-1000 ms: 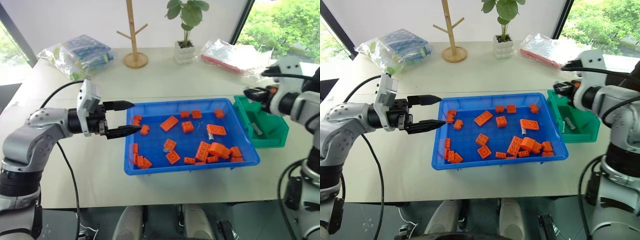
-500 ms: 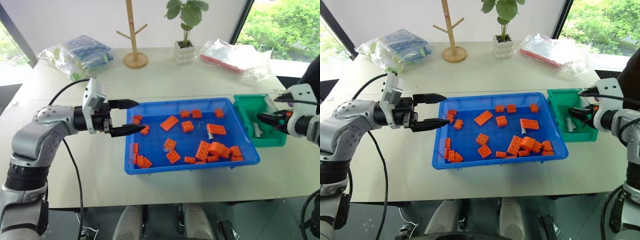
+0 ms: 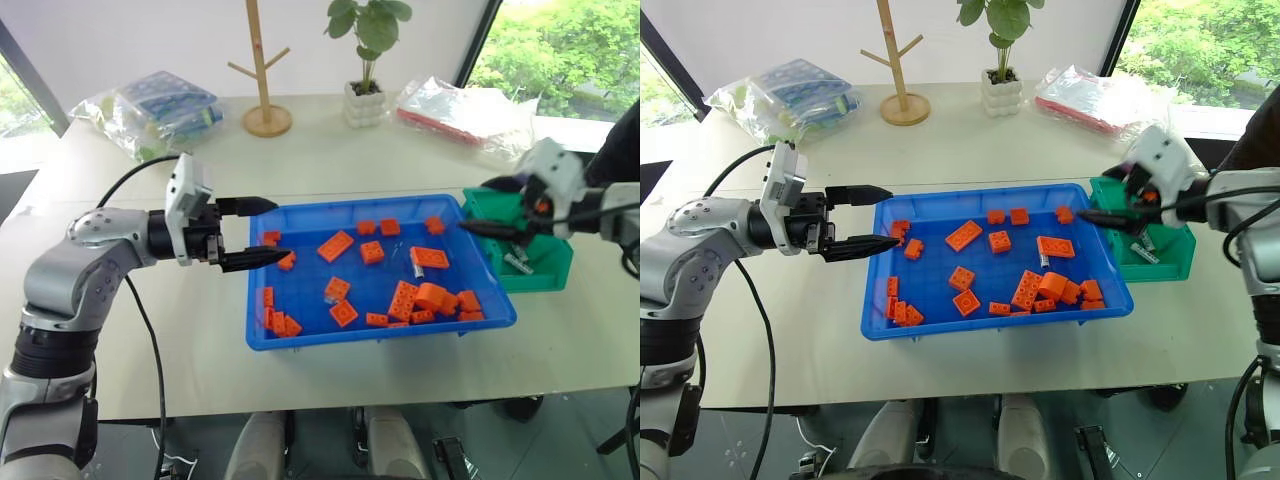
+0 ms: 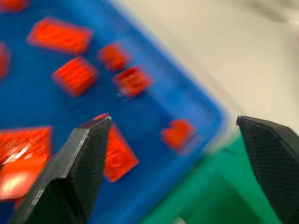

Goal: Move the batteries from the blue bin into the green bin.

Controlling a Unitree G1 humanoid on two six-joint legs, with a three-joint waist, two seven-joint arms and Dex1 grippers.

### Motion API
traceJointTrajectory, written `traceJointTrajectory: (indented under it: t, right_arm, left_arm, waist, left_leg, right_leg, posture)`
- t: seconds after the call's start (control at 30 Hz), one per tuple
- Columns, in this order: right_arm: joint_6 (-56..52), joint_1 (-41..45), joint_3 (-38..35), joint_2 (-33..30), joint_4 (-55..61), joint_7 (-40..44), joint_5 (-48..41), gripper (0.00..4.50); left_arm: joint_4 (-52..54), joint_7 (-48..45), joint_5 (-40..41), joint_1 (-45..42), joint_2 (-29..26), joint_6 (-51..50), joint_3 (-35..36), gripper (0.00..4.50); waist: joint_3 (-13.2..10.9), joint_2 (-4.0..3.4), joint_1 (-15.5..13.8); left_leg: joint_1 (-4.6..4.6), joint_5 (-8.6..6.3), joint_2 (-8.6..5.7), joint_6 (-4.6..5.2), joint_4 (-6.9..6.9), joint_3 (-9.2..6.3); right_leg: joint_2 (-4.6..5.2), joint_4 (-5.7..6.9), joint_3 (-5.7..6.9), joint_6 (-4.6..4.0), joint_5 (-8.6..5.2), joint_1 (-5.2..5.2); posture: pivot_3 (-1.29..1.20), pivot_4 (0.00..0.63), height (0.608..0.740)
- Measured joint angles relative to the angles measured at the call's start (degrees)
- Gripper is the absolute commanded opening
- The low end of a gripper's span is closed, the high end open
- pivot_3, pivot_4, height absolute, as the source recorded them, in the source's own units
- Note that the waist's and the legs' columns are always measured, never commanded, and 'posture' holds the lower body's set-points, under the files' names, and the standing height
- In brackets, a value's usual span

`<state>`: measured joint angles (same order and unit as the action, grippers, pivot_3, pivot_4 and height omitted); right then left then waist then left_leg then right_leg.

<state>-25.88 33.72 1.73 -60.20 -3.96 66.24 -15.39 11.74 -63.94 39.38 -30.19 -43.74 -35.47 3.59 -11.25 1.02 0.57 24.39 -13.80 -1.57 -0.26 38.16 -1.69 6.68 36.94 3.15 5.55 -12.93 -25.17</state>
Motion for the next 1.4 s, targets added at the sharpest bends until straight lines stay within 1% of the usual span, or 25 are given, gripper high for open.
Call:
traceJointTrajectory:
  t: [0.13,0.23,0.43,0.53,0.73,0.87,0.97,1.1,1.4]
  right_arm:
    - [11.9,0.6,5.7,0.1,-7.1,8.6,4.6,4.42]
    - [17.5,2.8,8.5,1.3,-13.3,12.3,7.2,4.42]
    - [26.3,8.6,11.3,6.3,-23.9,14.5,12.2,4.42]
    - [29.0,10.9,11.5,7.8,-27.7,15.2,13.9,4.42]
    - [32.6,13.5,12.1,10.7,-32.5,16.6,16.6,4.42]
    - [33.0,14.5,12.4,12.4,-34.3,17.5,17.5,4.42]
    - [32.5,15.4,12.8,13.2,-34.9,18.0,18.3,4.42]
    - [31.2,16.6,13.6,12.7,-35.0,19.6,19.5,4.42]
    - [30.3,18.2,13.4,8.7,-34.1,22.0,19.6,4.42]
  left_arm:
    - [0.4,0.4,0.0,0.3,-0.1,0.0,0.3,4.5]
    - [0.9,0.7,0.0,0.8,-0.3,-0.1,1.0,4.5]
    - [2.4,1.9,0.1,1.9,-0.4,-0.2,2.1,4.5]
    - [3.0,2.3,0.2,2.7,-0.4,-0.3,2.4,4.5]
    - [3.3,2.9,0.8,2.8,-0.6,-0.4,2.7,4.5]
    - [3.5,3.0,0.9,2.8,-0.7,-0.4,2.8,4.5]
    - [3.6,3.1,1.0,2.8,-0.7,-0.4,2.8,4.5]
    - [3.7,3.3,1.2,2.7,-1.0,-0.5,2.8,4.5]
    - [3.7,4.3,1.2,2.7,-1.1,-0.5,2.9,4.5]
  waist:
    - [0.0,0.0,0.1]
    - [0.0,0.0,0.2]
    - [0.0,0.0,0.2]
    - [0.0,0.05,0.2]
    - [0.0,0.06,0.5]
    - [0.0,0.09,0.4]
    - [0.0,0.09,0.3]
    - [0.0,0.06,0.2]
    - [0.0,0.04,0.1]
  left_leg:
    - [-0.01,0.0,-0.01,0.0,0.02,0.0]
    - [-0.03,0.0,-0.01,-0.01,0.02,-0.01]
    - [-0.06,0.02,0.01,-0.04,0.02,-0.03]
    - [-0.09,0.02,0.01,-0.04,0.05,-0.04]
    - [-0.42,0.01,0.04,-0.05,0.01,-0.05]
    - [-0.77,0.0,0.04,-0.06,0.01,-0.07]
    - [-0.82,-0.01,0.04,-0.06,0.0,-0.07]
    - [-0.82,0.0,0.03,-0.06,-0.02,-0.07]
    - [-0.8,-0.01,-0.01,-0.06,-0.04,-0.07]
  right_leg:
    - [0.03,0.0,-0.01,0.01,0.01,0.01]
    - [0.02,0.02,-0.02,0.0,0.01,-0.01]
    - [0.01,0.04,-0.04,-0.01,0.02,0.0]
    - [0.01,0.04,-0.06,-0.01,0.02,0.05]
    - [-0.02,0.04,-0.06,-0.02,0.02,0.32]
    - [0.0,-0.01,-0.06,-0.03,0.0,0.67]
    - [0.01,0.0,-0.07,-0.17,-0.08,0.71]
    - [0.01,0.0,-0.08,-0.13,-0.05,0.69]
    - [0.07,-0.01,-0.08,-0.05,-0.02,0.68]
  posture:
    - [0.0,0.15,0.692]
    - [0.0,0.15,0.692]
    - [0.0,0.15,0.692]
    - [0.0,0.15,0.692]
    - [0.0,0.15,0.692]
    - [0.0,0.15,0.692]
    - [0.0,0.15,0.692]
    - [0.0,0.15,0.692]
    - [0.0,0.15,0.692]
